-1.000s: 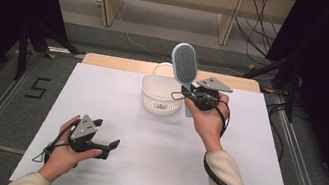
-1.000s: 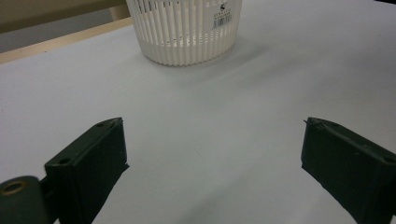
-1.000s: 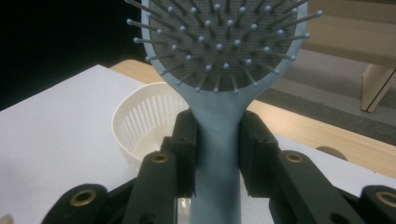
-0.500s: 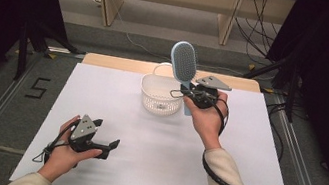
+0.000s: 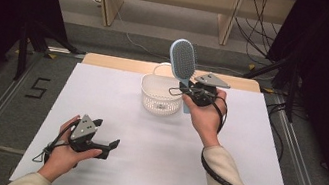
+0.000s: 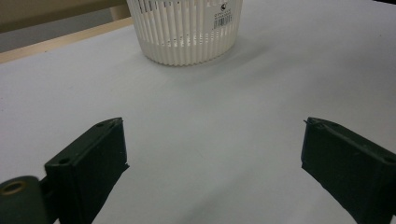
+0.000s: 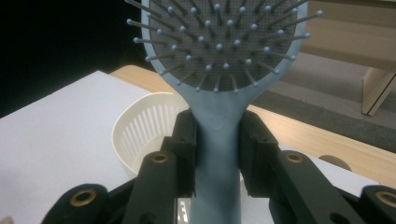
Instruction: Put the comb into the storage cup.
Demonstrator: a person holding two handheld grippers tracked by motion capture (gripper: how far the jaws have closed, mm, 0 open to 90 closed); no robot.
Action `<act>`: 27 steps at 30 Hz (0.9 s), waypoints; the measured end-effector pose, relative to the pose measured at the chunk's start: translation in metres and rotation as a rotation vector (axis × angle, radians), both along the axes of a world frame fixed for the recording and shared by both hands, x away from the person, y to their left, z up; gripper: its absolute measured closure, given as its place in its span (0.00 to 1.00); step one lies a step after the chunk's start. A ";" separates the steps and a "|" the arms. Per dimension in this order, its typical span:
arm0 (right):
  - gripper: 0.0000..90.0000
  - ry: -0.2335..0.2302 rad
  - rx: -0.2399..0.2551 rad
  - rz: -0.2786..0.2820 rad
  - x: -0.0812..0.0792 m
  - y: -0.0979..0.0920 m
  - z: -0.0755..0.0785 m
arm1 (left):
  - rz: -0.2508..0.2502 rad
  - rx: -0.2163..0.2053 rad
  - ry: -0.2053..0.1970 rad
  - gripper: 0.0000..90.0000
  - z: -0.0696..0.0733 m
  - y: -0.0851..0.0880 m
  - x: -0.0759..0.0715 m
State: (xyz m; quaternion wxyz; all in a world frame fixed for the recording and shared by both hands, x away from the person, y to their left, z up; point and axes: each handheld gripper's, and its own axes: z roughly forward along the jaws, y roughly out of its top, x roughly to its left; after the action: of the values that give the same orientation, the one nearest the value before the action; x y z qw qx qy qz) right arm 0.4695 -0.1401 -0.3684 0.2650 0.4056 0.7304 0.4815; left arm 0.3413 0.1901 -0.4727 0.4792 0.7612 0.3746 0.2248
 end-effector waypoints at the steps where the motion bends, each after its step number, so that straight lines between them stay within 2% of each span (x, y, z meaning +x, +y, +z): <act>1: 0.78 -0.001 0.000 0.000 0.000 0.000 0.000 | -0.001 0.002 -0.002 0.07 0.000 0.000 0.000; 27: 0.78 -0.003 -0.018 0.006 0.007 0.011 0.001 | -0.002 -0.002 0.000 0.07 0.000 0.000 0.000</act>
State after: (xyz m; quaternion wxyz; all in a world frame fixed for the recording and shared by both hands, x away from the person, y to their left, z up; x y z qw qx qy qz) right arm 0.4762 -0.1292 -0.3678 0.2683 0.4001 0.7355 0.4765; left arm 0.3413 0.1901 -0.4724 0.4801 0.7612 0.3739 0.2241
